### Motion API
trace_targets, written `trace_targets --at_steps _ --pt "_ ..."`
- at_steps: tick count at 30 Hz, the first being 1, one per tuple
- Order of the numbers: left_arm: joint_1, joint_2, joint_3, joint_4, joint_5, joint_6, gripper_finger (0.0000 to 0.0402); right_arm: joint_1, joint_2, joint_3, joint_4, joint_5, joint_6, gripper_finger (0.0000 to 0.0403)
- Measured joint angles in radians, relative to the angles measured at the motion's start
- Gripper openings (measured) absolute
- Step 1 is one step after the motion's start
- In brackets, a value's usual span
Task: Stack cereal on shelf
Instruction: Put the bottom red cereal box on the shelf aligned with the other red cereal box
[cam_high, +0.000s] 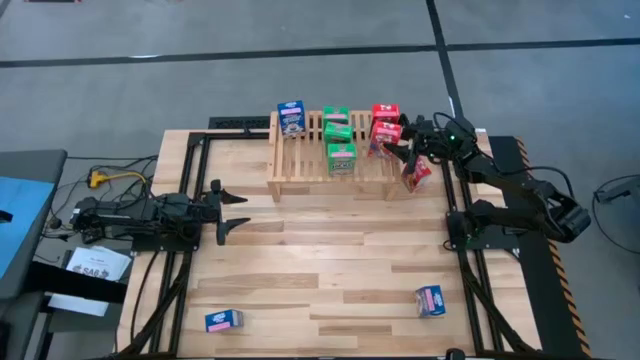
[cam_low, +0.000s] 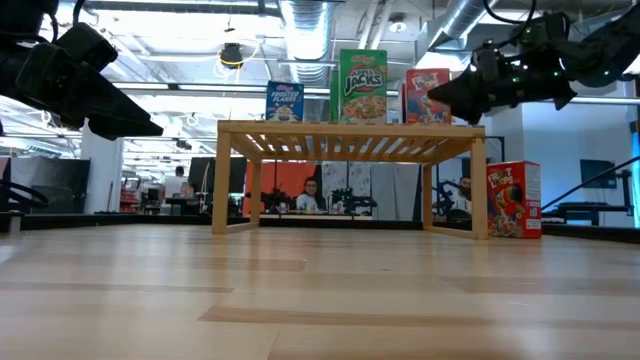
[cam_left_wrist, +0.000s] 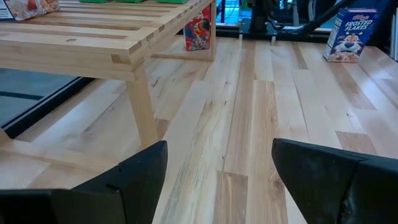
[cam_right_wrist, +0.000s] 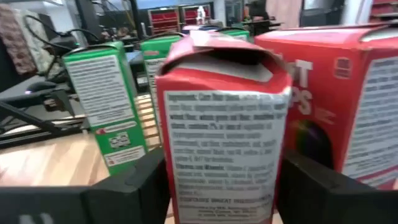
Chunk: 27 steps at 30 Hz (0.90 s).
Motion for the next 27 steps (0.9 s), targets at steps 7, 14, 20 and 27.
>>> trace_targets --at_steps 7,14,20,27 --pt "0.0 0.0 0.0 0.0 0.0 0.0 0.0279 0.002 -0.003 0.0 -0.012 0.009 0.011 0.0271" --pt "0.0 0.0 -0.001 0.0 0.0 0.0 0.0279 0.002 -0.087 0.0 -0.132 0.009 0.006 0.0271" --pt "0.0 0.0 -0.001 0.0 0.0 0.0 0.0279 0.002 -0.21 0.001 -0.264 0.009 0.004 0.0272" --pt "0.0 0.0 -0.001 0.0 0.0 0.0 0.0279 0.002 -0.32 0.001 -0.378 0.068 -0.022 0.0272"
